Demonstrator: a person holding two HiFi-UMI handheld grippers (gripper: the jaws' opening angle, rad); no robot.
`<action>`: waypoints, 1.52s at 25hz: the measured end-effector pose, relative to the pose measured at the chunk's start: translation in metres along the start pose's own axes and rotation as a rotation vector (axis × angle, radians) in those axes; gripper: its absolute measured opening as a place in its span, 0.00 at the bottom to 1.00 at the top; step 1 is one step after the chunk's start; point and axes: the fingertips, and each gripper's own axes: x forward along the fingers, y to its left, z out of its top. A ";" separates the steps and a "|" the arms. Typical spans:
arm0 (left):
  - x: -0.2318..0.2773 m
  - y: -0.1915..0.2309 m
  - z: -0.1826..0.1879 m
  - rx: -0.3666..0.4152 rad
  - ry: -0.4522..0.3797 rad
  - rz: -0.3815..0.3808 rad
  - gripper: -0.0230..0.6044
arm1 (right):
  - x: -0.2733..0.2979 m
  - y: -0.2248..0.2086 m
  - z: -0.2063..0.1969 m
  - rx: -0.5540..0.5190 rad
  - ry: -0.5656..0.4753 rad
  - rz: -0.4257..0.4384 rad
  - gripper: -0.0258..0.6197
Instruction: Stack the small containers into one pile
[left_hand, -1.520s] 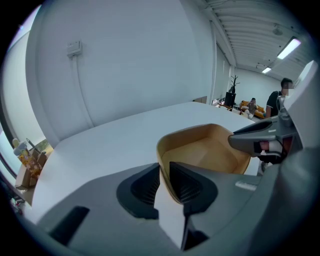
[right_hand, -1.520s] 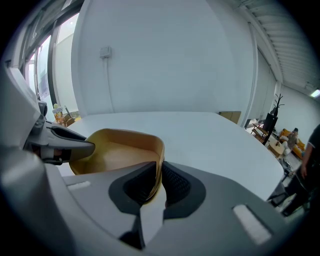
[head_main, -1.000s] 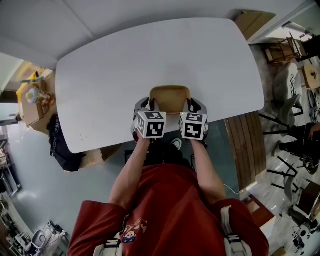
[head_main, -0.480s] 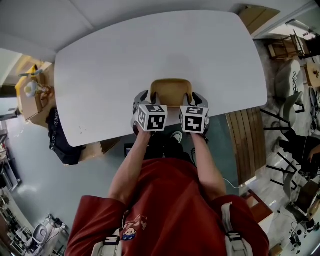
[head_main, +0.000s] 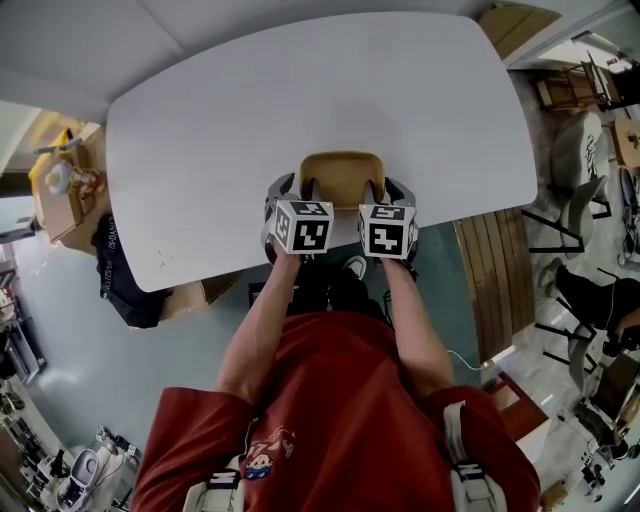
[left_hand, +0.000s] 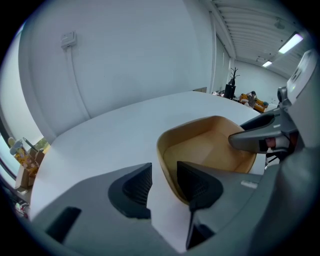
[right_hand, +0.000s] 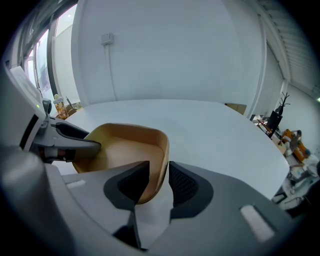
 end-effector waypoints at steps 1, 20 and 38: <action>0.001 0.000 -0.001 0.001 0.000 0.000 0.30 | 0.001 0.001 -0.001 -0.001 0.002 0.001 0.23; 0.004 -0.001 0.001 0.008 -0.005 -0.003 0.31 | 0.003 0.001 -0.005 -0.006 0.029 0.002 0.26; -0.009 -0.007 0.013 -0.010 -0.059 -0.017 0.33 | -0.016 -0.005 0.009 0.012 -0.052 -0.013 0.29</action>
